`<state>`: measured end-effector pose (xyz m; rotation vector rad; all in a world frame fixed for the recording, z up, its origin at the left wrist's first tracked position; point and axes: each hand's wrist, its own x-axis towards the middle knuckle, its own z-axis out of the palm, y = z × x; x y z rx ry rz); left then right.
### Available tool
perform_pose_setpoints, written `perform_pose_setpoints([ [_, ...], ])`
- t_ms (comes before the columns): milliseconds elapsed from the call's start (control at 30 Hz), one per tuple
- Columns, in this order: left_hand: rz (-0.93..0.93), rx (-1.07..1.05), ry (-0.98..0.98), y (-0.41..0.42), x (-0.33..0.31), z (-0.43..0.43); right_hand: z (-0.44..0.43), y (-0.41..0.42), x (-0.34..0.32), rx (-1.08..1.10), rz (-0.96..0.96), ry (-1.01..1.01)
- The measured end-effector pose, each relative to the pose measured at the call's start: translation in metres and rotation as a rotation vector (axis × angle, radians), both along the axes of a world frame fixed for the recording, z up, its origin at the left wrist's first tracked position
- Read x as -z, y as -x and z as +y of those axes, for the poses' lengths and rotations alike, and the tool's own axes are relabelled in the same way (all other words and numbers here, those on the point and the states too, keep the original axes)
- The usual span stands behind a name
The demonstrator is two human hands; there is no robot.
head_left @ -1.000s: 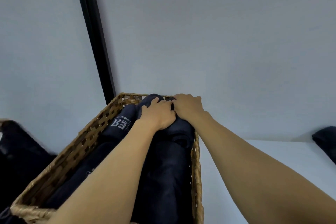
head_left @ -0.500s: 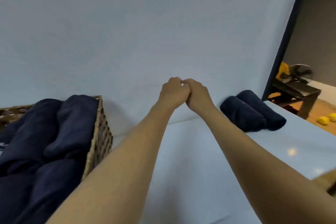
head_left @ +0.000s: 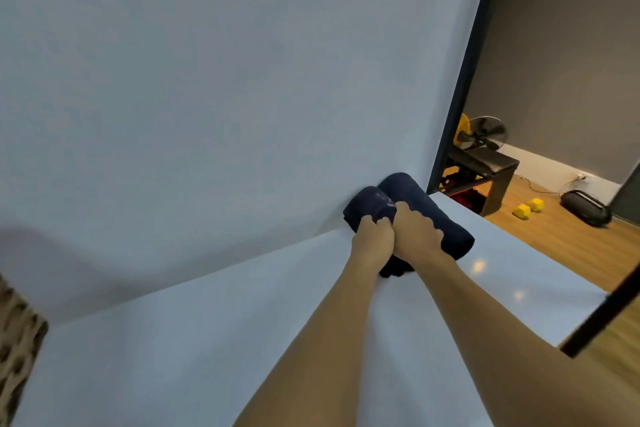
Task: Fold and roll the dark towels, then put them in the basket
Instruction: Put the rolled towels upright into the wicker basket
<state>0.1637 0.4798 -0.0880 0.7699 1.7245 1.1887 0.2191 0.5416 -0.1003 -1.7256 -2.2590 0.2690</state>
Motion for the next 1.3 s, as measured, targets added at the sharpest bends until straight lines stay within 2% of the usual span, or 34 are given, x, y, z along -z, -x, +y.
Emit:
perform_pose_setpoints([
  [133,-0.012,-0.049,0.048,0.009,0.000,0.000,0.006,0.008,-0.001,0.116,0.127,0.250],
  [267,0.082,-0.091,0.111,0.031,-0.009,-0.025,-0.027,0.016,-0.009,-0.063,0.414,0.482],
  [433,0.144,-0.150,0.105,0.069,-0.059,-0.080,-0.096,0.050,-0.062,-0.207,0.671,0.532],
  [667,0.467,-0.334,-0.036,0.114,-0.189,-0.235,-0.247,0.092,-0.177,-0.588,0.848,0.543],
  [800,0.577,-0.453,-0.049,0.130,-0.231,-0.353,-0.342,0.121,-0.209,-0.853,0.843,0.524],
  [900,0.564,-0.527,0.011,0.137,-0.238,-0.431,-0.402,0.141,-0.214,-1.009,0.778,0.558],
  [1100,0.471,-0.629,0.111,0.143,-0.196,-0.537,-0.483,0.154,-0.190,-1.168,0.469,0.610],
  [1300,0.418,-0.599,0.157,0.138,-0.137,-0.573,-0.513,0.149,-0.159,-1.187,0.197,0.664],
])
